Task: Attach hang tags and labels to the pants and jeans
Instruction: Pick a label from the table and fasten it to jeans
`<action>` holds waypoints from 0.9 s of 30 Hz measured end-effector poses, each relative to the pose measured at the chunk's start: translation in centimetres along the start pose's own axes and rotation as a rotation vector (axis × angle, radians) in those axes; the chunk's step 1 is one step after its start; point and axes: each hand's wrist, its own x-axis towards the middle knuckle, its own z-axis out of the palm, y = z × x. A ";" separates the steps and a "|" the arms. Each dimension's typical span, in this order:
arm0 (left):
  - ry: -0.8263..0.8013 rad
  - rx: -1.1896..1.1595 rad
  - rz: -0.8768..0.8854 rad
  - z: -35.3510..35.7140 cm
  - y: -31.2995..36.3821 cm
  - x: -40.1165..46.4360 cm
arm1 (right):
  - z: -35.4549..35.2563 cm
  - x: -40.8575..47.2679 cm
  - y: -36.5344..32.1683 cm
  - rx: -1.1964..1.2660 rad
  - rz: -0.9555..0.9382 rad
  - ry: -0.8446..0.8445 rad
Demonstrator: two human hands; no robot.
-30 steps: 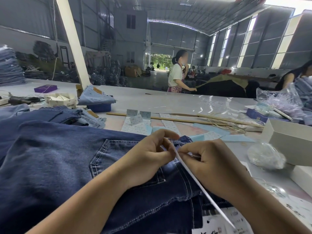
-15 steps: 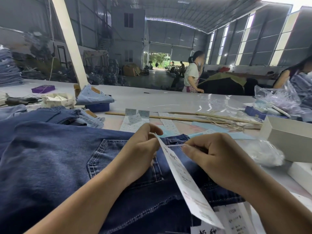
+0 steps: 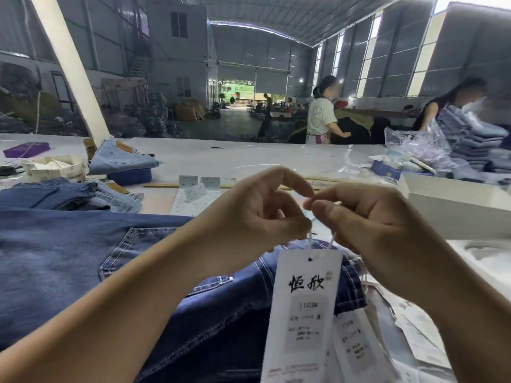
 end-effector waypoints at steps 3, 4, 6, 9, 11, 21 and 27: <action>0.022 0.033 0.001 0.4 -0.4 0.1 | -0.2 -0.8 0.6 -0.071 0.027 -0.073; 0.013 0.047 -0.002 0.5 -0.5 0.1 | -0.3 -1.1 0.9 -0.063 0.035 -0.080; -0.009 0.086 -0.007 0.7 -0.7 0.0 | -0.2 -1.5 1.3 -0.028 0.051 -0.082; -0.011 0.081 -0.014 0.9 -0.6 -0.1 | -0.1 -2.0 1.7 0.024 0.075 -0.122; -0.013 0.041 -0.026 1.1 -0.4 0.0 | 0.0 -2.5 2.0 0.066 0.084 -0.126; -0.128 0.301 -0.239 2.0 0.3 -0.1 | 0.6 -4.2 3.1 0.106 0.188 -0.038; -0.223 0.582 -0.167 2.7 1.0 -0.2 | 1.8 -5.7 3.8 0.080 0.205 0.017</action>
